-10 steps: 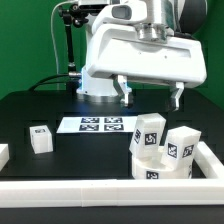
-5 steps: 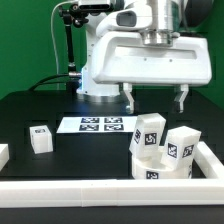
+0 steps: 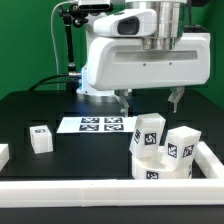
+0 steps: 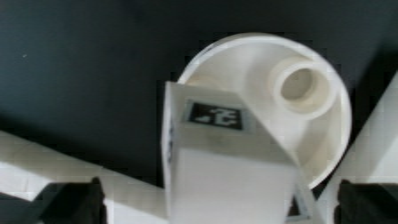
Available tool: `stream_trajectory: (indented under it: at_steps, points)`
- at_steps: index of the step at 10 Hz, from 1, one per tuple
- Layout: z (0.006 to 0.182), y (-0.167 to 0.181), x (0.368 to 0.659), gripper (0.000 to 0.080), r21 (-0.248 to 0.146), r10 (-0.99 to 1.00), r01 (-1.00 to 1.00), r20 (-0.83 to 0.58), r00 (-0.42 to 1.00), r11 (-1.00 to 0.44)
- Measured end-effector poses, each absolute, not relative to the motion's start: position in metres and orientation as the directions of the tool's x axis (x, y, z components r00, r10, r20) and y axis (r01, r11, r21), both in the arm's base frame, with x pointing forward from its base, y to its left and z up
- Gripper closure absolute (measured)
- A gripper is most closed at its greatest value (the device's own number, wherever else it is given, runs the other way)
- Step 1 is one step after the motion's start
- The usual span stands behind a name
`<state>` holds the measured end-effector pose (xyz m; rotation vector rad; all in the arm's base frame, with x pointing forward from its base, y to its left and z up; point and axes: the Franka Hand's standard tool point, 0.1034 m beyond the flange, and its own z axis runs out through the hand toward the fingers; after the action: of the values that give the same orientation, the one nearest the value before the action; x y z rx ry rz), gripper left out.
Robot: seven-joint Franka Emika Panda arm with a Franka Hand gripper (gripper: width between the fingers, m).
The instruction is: Assemble stool
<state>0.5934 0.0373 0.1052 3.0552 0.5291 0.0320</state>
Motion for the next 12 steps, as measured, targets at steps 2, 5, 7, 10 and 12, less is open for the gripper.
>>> stream_trajectory:
  at_steps: [2, 5, 7, 10, 12]
  points:
    - [0.105, 0.039, 0.594, 0.015, 0.045, 0.333, 0.332, 0.016, 0.943, -0.942]
    - [0.106, 0.033, 0.596, 0.015, 0.079, 0.517, 0.515, 0.009, 0.856, -0.854]
    - [0.106, 0.026, 0.597, 0.015, 0.09, 0.656, 0.655, -0.014, 0.754, -0.751]
    - [0.106, 0.022, 0.597, 0.015, 0.094, 0.77, 0.769, -0.038, 0.638, -0.632]
    - [0.106, 0.021, 0.597, 0.015, 0.097, 0.828, 0.828, -0.059, 0.558, -0.552]
